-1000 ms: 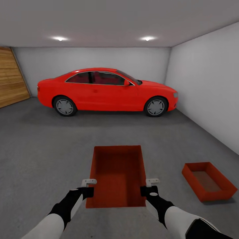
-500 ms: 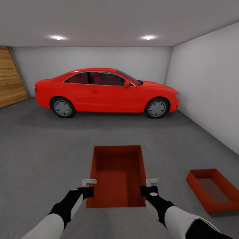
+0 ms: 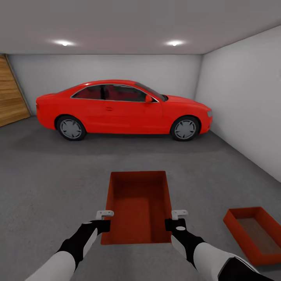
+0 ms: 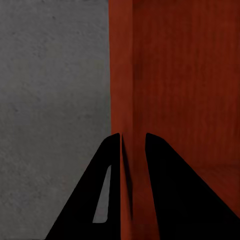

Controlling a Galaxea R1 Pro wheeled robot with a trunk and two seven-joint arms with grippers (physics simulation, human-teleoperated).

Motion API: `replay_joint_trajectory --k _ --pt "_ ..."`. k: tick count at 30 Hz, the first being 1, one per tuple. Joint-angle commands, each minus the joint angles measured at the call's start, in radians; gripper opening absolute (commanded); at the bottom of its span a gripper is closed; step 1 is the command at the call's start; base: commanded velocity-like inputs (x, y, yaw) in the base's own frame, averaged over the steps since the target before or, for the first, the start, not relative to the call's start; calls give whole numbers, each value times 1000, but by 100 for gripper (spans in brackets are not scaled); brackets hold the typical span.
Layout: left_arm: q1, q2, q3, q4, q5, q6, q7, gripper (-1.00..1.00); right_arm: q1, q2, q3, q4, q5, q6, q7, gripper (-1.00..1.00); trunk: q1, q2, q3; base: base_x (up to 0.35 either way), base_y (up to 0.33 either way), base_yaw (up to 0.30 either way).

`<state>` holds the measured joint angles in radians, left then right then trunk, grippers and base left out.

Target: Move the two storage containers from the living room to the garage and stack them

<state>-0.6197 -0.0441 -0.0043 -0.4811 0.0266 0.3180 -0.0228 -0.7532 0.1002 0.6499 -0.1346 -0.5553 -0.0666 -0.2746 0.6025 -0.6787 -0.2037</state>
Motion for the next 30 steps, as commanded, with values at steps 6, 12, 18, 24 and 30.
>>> replay_joint_trajectory --k 6,12,18,24,30 --pt "0 1 7 -1 5 6 3 -100 -2 -12 -44 2 8 -30 -34 -100 1 -1 -1 321 0 -209" --pt "0 1 8 0 6 6 3 -100 -2 -11 -44 3 8 -30 -33 -100 1 -1 -1 321 0 -240" --pt "0 1 7 0 6 6 4 -100 -2 -11 -44 3 8 -30 -33 -100 1 -1 -1 321 0 -243" --pt "0 1 7 0 6 6 3 -100 -2 -11 -44 3 8 -30 -32 -100 1 -1 -1 321 0 -243" --pt "0 1 8 -1 6 6 3 -100 -2 -11 -44 3 8 -30 -32 -100 1 -1 -1 321 0 -243"
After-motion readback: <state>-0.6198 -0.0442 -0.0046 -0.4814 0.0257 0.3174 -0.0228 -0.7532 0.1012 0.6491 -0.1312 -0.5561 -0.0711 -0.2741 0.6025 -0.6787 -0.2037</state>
